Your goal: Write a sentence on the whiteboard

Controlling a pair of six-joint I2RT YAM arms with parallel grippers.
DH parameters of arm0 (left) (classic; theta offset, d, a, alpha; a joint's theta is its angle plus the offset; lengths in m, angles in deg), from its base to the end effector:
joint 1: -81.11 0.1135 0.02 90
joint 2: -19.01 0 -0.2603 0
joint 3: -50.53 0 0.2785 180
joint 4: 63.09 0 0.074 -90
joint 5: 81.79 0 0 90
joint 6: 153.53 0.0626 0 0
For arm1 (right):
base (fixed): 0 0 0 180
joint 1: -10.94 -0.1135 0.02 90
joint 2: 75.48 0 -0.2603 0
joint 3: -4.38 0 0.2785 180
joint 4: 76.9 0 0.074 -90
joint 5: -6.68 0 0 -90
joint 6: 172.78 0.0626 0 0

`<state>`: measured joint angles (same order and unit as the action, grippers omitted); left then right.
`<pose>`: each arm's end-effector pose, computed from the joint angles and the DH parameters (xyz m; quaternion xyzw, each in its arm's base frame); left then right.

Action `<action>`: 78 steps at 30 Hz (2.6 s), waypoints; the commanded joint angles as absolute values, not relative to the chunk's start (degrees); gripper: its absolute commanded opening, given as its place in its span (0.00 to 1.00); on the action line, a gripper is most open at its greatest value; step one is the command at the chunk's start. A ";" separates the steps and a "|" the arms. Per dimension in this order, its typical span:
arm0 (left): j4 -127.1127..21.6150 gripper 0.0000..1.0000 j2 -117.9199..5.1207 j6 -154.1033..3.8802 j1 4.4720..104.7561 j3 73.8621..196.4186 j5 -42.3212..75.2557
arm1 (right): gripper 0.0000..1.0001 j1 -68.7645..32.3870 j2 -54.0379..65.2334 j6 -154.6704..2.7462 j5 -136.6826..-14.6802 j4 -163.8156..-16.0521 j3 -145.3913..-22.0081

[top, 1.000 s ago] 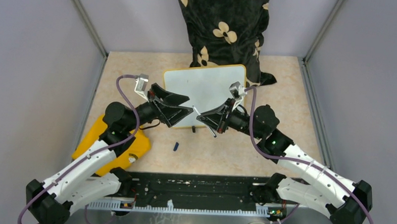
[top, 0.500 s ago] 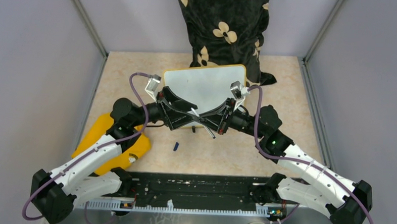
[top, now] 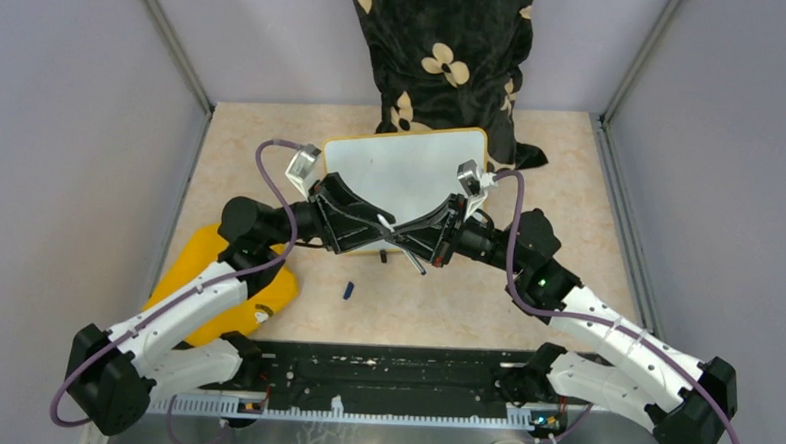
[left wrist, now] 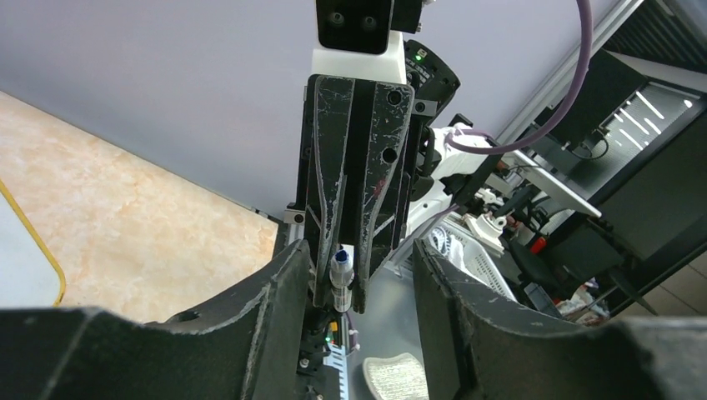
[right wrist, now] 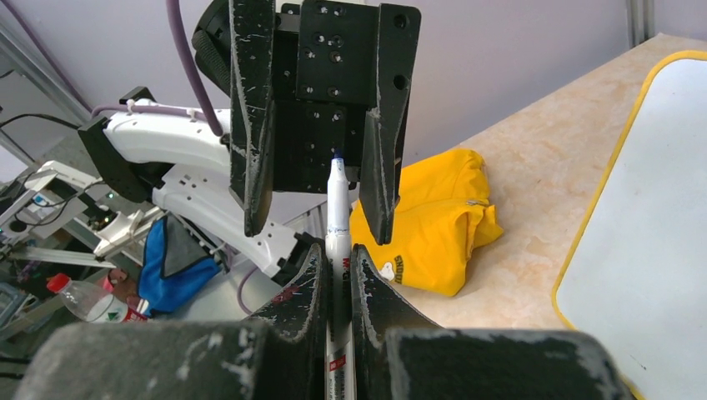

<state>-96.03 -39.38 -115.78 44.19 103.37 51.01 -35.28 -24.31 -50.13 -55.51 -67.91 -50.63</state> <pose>0.1881 -0.1945 0.3634 0.2444 0.5210 -0.6934 0.4335 0.1594 0.2085 0.3637 -0.2581 0.5790 0.5977 0.4908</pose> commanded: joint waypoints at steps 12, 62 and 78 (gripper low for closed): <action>-101.27 0.18 -40.65 -117.85 44.08 102.99 53.41 | 0.00 -35.20 -24.84 -50.07 -53.97 -64.64 -51.75; -109.74 0.00 -40.23 -133.23 43.89 104.22 13.30 | 0.47 -31.38 -16.34 -28.77 -67.51 -52.83 -62.42; -105.38 0.00 -40.54 -132.73 43.37 103.29 10.54 | 0.47 -31.34 -12.82 -27.05 -68.55 -53.09 -64.14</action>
